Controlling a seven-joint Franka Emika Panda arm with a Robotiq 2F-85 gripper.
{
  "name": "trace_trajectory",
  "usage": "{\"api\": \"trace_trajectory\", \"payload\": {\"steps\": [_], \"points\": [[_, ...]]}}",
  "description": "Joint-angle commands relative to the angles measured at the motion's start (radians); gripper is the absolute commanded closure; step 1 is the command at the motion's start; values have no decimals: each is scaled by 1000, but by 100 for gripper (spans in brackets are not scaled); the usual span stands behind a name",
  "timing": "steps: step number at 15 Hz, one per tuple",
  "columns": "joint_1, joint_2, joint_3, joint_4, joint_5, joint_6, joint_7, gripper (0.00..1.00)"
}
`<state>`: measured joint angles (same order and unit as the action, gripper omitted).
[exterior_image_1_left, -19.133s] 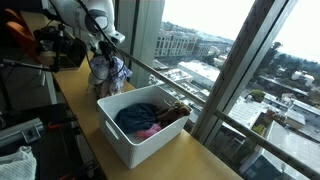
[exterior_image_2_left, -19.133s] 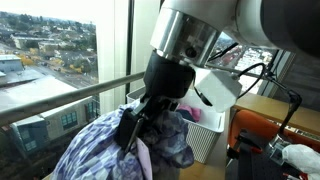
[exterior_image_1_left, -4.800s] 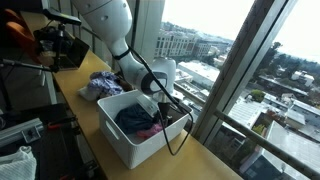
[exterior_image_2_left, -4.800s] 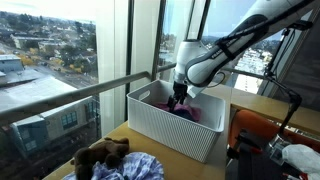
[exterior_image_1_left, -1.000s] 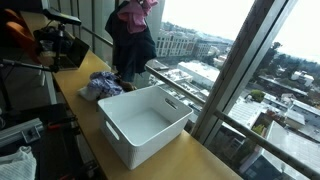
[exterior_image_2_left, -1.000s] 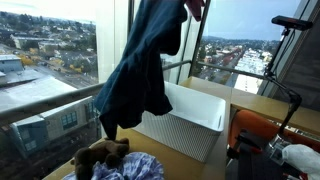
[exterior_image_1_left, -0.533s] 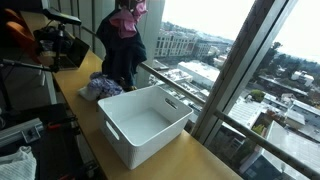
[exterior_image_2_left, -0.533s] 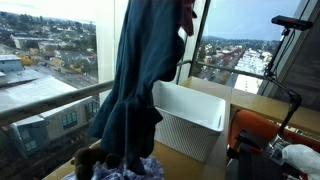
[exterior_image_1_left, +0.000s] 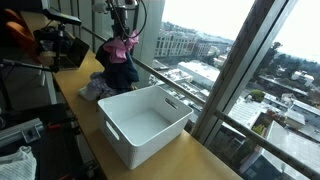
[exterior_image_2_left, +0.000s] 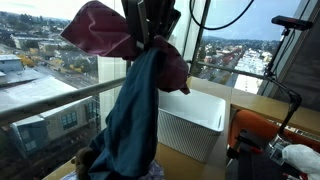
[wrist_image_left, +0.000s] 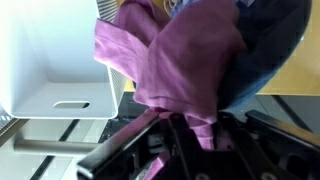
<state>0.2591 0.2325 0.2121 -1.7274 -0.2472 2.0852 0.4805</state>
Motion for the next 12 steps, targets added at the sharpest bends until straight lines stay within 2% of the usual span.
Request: {"api": "trace_trajectory", "payload": {"steps": [1, 4, 5, 6, 12], "points": [[22, 24, -20, -35, 23, 34, 14, 94], [27, 33, -23, -71, 28, 55, 21, 94], [28, 33, -24, -81, 32, 62, 27, 52], [29, 29, -23, -93, 36, 66, 31, 51], [23, 16, -27, -116, 55, 79, 36, 8]]}}
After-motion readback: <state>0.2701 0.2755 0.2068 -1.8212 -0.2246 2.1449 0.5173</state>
